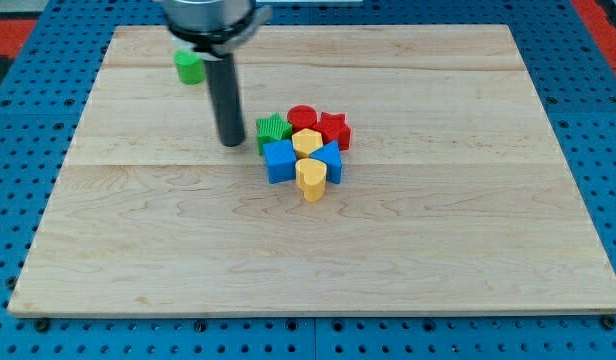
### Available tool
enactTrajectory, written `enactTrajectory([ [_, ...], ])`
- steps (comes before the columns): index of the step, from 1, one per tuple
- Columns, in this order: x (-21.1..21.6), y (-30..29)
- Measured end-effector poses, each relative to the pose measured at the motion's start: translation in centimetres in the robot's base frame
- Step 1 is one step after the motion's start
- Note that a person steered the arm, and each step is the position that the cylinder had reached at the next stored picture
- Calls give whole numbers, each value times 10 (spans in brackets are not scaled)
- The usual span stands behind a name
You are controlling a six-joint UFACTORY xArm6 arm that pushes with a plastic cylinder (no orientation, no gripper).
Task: Move the green circle into the yellow heart
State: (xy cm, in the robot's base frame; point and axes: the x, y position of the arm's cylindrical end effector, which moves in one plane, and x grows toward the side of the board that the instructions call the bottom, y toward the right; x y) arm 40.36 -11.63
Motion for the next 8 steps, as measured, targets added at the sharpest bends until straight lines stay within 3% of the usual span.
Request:
enactTrajectory([
  [2, -35, -67],
  [4, -103, -55],
  [5, -105, -104],
  [7, -163, -60],
  [8, -162, -39],
])
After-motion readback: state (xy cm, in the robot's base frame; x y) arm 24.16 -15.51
